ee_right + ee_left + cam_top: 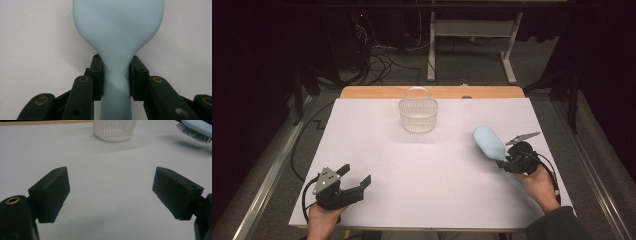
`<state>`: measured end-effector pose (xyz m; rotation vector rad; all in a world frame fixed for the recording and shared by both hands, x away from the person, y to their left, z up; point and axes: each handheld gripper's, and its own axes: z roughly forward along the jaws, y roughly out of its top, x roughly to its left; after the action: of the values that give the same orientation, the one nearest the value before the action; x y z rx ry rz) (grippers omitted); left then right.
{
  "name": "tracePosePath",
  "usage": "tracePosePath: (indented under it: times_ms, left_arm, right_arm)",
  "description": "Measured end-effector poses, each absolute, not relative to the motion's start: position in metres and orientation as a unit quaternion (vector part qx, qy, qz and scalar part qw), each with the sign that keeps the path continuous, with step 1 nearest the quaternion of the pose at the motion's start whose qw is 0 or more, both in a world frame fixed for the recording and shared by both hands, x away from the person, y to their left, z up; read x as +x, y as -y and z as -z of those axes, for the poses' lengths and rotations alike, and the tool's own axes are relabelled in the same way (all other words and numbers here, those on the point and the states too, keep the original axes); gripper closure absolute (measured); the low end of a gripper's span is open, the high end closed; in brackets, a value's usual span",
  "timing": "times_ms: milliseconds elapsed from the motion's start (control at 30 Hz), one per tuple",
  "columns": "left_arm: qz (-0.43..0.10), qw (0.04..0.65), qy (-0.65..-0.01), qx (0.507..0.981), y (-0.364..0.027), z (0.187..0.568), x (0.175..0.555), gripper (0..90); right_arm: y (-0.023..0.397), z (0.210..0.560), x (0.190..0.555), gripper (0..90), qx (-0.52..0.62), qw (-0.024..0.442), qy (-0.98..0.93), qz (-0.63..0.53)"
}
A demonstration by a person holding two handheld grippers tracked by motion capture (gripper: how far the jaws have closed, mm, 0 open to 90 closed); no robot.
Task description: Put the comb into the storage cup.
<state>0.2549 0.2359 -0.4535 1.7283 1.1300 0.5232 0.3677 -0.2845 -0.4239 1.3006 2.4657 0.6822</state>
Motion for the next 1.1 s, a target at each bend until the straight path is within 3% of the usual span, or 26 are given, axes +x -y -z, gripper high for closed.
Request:
tracePosePath:
  times_ms: [1100]
  left_arm:
    - [-0.206,0.501,-0.433,0.721,-0.213,0.447,0.264,13.8]
  right_arm:
    - [0.265,0.418,0.325,70.1,0.407,0.145,-0.85,-0.302]
